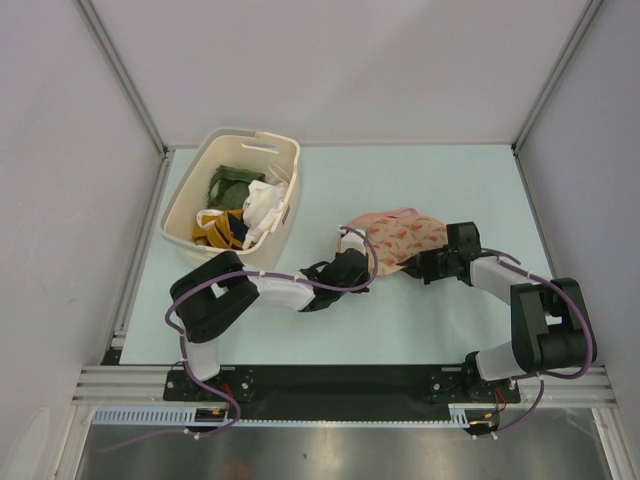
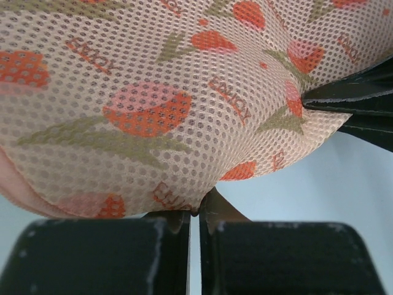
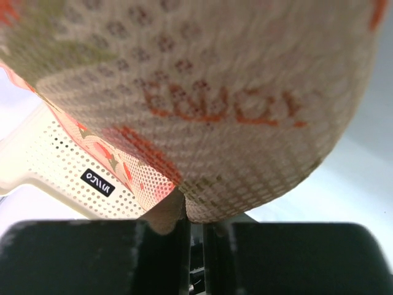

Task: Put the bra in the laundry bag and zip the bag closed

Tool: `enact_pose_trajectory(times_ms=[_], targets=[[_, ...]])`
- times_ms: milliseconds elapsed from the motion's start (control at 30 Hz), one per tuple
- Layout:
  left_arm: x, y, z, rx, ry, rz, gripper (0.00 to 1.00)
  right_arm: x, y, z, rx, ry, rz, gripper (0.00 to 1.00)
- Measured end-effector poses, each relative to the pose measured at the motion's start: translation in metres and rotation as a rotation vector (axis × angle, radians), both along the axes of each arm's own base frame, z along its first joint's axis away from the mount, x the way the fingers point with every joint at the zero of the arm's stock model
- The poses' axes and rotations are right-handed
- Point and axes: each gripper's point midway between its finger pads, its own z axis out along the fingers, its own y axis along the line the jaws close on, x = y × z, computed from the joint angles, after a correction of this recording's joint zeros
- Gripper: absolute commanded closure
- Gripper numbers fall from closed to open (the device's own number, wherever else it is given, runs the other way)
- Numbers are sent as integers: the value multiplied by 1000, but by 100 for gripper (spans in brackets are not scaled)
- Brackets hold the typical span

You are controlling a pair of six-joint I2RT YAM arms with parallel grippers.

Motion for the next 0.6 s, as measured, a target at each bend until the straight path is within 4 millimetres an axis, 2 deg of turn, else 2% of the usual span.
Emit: enact_pose_trajectory(times_ms=[33,100,367,600], targets=[[0,0,-1,8,2,-2,100,0,0,0,-1,0,2,98],[-1,1,-3,26,6,-9,100,0,0,-2,-5,-1,8,100],[-13,4,-12,70,40,-65,100,4,-18,-12,-32,-4,50,100],[-26,0,-6,67,33,-148,100,3,-27,-23,12,55,173,100]])
